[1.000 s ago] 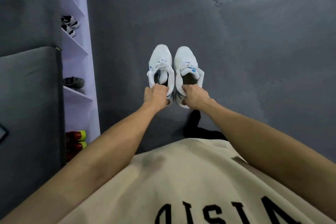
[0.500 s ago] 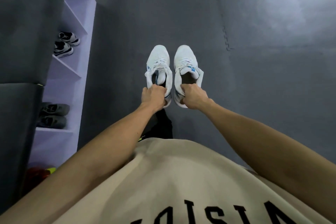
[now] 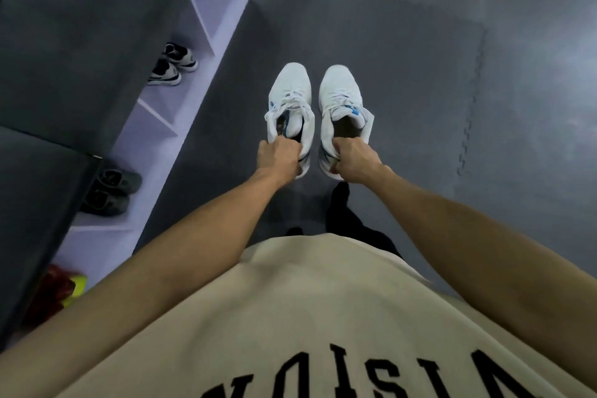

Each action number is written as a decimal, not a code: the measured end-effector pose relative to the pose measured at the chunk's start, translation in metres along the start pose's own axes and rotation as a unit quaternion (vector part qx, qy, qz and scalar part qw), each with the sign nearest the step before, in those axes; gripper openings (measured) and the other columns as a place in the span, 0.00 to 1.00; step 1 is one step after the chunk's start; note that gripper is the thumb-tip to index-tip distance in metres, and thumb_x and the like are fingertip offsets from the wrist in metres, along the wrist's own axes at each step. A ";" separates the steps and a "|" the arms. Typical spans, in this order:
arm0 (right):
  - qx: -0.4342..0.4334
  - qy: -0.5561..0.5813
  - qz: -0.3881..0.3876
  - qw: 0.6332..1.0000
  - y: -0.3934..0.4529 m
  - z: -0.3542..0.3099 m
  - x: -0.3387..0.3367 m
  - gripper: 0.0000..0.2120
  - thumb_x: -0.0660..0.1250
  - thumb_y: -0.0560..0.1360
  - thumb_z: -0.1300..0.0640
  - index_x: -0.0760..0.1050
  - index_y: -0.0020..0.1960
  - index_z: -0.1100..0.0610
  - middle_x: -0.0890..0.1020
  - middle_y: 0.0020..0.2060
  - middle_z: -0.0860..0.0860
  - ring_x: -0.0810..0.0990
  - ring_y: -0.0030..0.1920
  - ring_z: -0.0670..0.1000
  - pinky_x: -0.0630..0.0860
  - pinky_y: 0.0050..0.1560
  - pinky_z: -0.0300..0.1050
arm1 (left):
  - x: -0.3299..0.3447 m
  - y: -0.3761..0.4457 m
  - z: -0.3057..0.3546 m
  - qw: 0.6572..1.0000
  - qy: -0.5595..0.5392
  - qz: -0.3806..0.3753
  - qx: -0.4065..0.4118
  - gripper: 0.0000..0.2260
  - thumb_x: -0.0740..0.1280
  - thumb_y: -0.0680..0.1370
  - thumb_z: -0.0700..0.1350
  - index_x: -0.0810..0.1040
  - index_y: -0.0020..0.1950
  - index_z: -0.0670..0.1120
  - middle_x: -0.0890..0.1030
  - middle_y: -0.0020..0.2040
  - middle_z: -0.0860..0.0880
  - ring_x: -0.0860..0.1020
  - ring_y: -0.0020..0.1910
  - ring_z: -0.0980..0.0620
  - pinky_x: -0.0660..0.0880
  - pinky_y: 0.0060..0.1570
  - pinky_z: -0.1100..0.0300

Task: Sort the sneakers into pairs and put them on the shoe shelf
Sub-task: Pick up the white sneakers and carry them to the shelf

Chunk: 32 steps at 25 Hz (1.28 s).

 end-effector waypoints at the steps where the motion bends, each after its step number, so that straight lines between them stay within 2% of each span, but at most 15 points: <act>1: -0.023 -0.016 -0.015 0.999 0.026 -0.009 -0.010 0.10 0.69 0.72 0.56 0.72 0.51 0.57 0.76 0.45 0.53 0.75 0.44 0.56 0.75 0.47 0.52 | -0.007 0.013 -0.011 0.999 -0.013 0.002 -0.030 0.07 0.68 0.76 0.45 0.80 0.53 0.46 0.79 0.52 0.45 0.76 0.50 0.43 0.66 0.51 0.54; 3: -0.078 -0.046 -0.043 0.995 0.073 -0.028 -0.026 0.07 0.68 0.73 0.57 0.71 0.48 0.57 0.75 0.44 0.53 0.75 0.42 0.56 0.73 0.43 0.50 | -0.018 0.034 -0.030 0.993 -0.055 0.011 -0.106 0.07 0.69 0.76 0.46 0.80 0.53 0.46 0.79 0.53 0.45 0.75 0.50 0.43 0.67 0.51 0.55; 6: -0.174 -0.113 -0.087 0.974 0.131 -0.061 -0.043 0.07 0.67 0.72 0.59 0.69 0.44 0.56 0.75 0.43 0.54 0.75 0.41 0.55 0.71 0.41 0.49 | -0.034 0.053 -0.054 0.963 -0.141 0.043 -0.224 0.08 0.69 0.75 0.44 0.79 0.54 0.46 0.77 0.53 0.43 0.74 0.52 0.42 0.69 0.54 0.53; 10: -0.307 -0.184 -0.156 0.921 0.173 -0.120 -0.051 0.08 0.68 0.70 0.60 0.68 0.44 0.55 0.75 0.42 0.53 0.74 0.40 0.56 0.69 0.39 0.48 | -0.045 0.052 -0.076 0.918 -0.176 0.056 -0.351 0.06 0.71 0.74 0.46 0.78 0.50 0.47 0.78 0.51 0.45 0.76 0.50 0.43 0.67 0.53 0.53; 13: -0.393 -0.232 -0.204 0.866 0.179 -0.164 -0.039 0.08 0.67 0.71 0.60 0.70 0.48 0.57 0.76 0.43 0.54 0.76 0.42 0.57 0.74 0.41 0.50 | -0.033 0.033 -0.094 0.869 -0.216 0.068 -0.439 0.07 0.72 0.74 0.48 0.77 0.48 0.47 0.79 0.49 0.46 0.77 0.49 0.45 0.68 0.52 0.53; 15: -0.434 -0.251 -0.230 0.834 0.178 -0.191 -0.024 0.08 0.67 0.71 0.60 0.69 0.47 0.56 0.75 0.42 0.53 0.76 0.41 0.57 0.73 0.41 0.49 | -0.021 0.020 -0.108 0.839 -0.234 0.069 -0.486 0.08 0.72 0.74 0.49 0.75 0.45 0.48 0.79 0.47 0.46 0.77 0.47 0.46 0.68 0.50 0.53; 18: -0.468 -0.276 -0.241 0.804 0.172 -0.221 -0.002 0.09 0.67 0.70 0.61 0.66 0.43 0.55 0.74 0.40 0.53 0.73 0.39 0.57 0.68 0.39 0.48 | -0.008 0.005 -0.131 0.809 -0.266 0.077 -0.519 0.10 0.72 0.74 0.49 0.71 0.40 0.48 0.79 0.45 0.46 0.75 0.43 0.46 0.68 0.48 0.53; 21: -0.469 -0.300 -0.253 0.791 0.171 -0.248 0.027 0.10 0.67 0.71 0.61 0.65 0.42 0.55 0.73 0.40 0.53 0.73 0.39 0.57 0.68 0.38 0.47 | 0.004 -0.002 -0.163 0.801 -0.285 0.076 -0.521 0.10 0.71 0.74 0.48 0.71 0.40 0.48 0.79 0.46 0.45 0.77 0.45 0.44 0.70 0.50 0.52; 24: -0.466 -0.309 -0.262 0.786 0.188 -0.273 0.058 0.09 0.67 0.70 0.61 0.67 0.45 0.57 0.74 0.43 0.54 0.74 0.42 0.56 0.70 0.40 0.49 | 0.020 0.007 -0.199 0.797 -0.302 0.065 -0.519 0.07 0.71 0.74 0.48 0.74 0.43 0.48 0.79 0.47 0.46 0.77 0.48 0.44 0.68 0.51 0.53; 26: -0.460 -0.312 -0.271 0.786 0.206 -0.282 0.080 0.08 0.67 0.70 0.61 0.70 0.47 0.58 0.76 0.45 0.55 0.75 0.44 0.58 0.72 0.41 0.49 | 0.038 0.019 -0.221 0.785 -0.328 0.068 -0.522 0.09 0.72 0.73 0.47 0.73 0.40 0.48 0.77 0.44 0.47 0.77 0.47 0.43 0.66 0.50 0.54; 32: -0.445 -0.334 -0.281 0.782 0.290 -0.289 0.183 0.09 0.67 0.70 0.62 0.66 0.43 0.55 0.74 0.44 0.54 0.75 0.44 0.57 0.71 0.40 0.49 | 0.126 0.083 -0.289 0.786 -0.326 0.043 -0.523 0.07 0.72 0.74 0.49 0.76 0.45 0.48 0.78 0.46 0.47 0.77 0.48 0.46 0.67 0.51 0.54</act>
Point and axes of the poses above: each hand's wrist, its own y-axis towards the middle knuckle, its own x-axis out of the palm, z = x × y, the point moved 3 cm from there along y, towards the middle knuckle
